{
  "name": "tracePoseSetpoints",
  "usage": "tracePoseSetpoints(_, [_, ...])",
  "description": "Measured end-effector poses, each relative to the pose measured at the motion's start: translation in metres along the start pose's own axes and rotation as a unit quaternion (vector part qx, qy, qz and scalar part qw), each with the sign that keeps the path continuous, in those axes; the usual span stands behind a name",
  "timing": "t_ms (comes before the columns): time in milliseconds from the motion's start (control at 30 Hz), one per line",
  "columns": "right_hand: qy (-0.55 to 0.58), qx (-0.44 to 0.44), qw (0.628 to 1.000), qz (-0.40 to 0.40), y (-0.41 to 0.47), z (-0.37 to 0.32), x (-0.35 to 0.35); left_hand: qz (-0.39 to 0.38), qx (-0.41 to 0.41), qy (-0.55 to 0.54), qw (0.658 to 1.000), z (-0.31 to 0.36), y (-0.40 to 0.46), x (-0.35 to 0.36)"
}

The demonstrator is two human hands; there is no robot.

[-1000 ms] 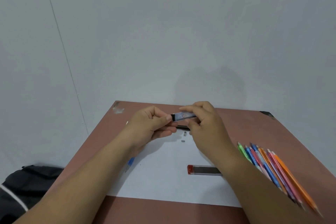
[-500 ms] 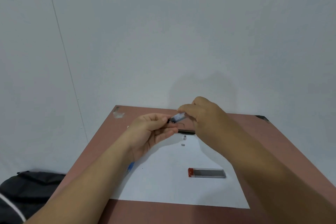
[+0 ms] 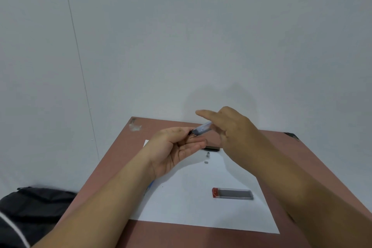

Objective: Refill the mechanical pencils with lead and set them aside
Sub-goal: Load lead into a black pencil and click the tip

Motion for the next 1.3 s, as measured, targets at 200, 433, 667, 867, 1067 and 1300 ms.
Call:
tracePoseSetpoints(200, [0.054,0.071,0.995,0.033,-0.008,-0.002,0.005,-0.001,0.007,0.003,1.000,0.002,0.000,0.000])
tracePoseSetpoints(433, [0.196,0.227,0.954,0.019,-0.025,-0.004,0.020,0.016,0.023,0.030,0.999,0.003,-0.005,0.004])
tracePoseSetpoints(667, [0.277,0.304,0.910,0.046,-0.035,0.001,0.025,0.070,0.087,0.142,0.984,0.002,0.001,-0.004])
tracePoseSetpoints(867, [0.290,0.318,0.901,0.058,-0.040,0.003,0.026,0.096,0.148,0.285,0.942,0.000,0.005,-0.007])
tracePoseSetpoints(1067, [0.278,0.309,0.909,0.039,-0.043,0.003,0.029,0.094,0.168,0.337,0.922,-0.002,0.006,-0.008])
tracePoseSetpoints(1300, [0.275,0.304,0.911,0.036,-0.044,0.005,0.033,0.099,0.172,0.368,0.908,-0.003,0.006,-0.006])
Point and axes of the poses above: each hand's wrist, its own y-axis towards the middle knuckle, its own x-axis out of the palm, z = x × y, the point moved 2 cm from there along y, towards the middle knuckle, and after that the axes turned 9 degrees about -y, right-handed, at the moved point
